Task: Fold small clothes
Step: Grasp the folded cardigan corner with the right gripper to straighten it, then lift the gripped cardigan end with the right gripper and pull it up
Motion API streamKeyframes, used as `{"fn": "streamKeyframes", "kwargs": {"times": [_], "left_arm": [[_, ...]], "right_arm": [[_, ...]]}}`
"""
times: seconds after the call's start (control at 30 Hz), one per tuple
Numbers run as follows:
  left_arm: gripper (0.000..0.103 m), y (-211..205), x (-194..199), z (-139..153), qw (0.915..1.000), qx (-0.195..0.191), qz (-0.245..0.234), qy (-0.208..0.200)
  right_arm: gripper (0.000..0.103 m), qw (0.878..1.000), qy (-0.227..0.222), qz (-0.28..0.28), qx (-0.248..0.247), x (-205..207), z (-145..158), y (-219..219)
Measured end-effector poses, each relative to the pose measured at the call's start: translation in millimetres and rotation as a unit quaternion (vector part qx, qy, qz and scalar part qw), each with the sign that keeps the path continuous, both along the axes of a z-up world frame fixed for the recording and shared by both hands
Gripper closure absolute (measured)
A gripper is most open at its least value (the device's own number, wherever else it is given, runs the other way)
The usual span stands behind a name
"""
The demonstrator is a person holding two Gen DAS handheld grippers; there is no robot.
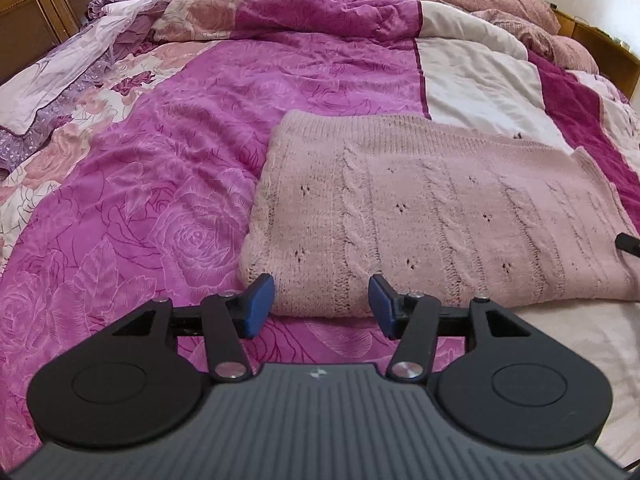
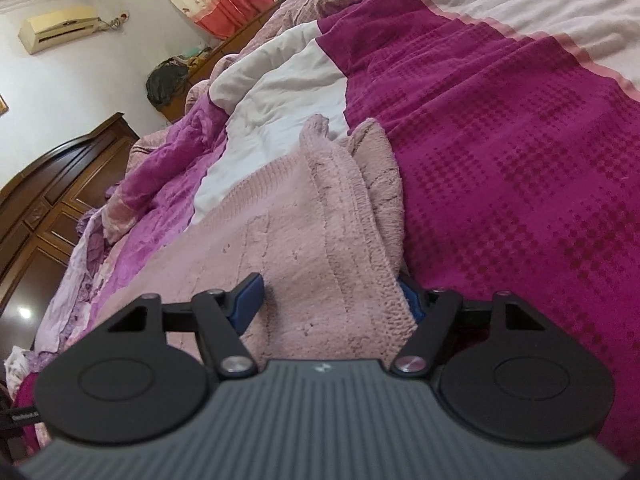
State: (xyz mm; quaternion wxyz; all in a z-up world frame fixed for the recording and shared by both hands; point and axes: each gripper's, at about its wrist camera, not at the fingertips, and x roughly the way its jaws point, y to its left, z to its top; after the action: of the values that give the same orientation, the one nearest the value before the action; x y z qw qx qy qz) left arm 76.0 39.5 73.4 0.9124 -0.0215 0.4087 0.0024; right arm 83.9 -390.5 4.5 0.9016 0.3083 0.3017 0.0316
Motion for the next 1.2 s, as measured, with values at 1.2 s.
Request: {"fn": "streamKeyframes", "kwargs": {"times": [1.2], "left_arm": [[0.041,7,4,-10,0.9989,0.002,0.034,0.033]], "right_arm": [[0.074,0.990,0.019,-0.038,0.133,4,-14,-26]]}}
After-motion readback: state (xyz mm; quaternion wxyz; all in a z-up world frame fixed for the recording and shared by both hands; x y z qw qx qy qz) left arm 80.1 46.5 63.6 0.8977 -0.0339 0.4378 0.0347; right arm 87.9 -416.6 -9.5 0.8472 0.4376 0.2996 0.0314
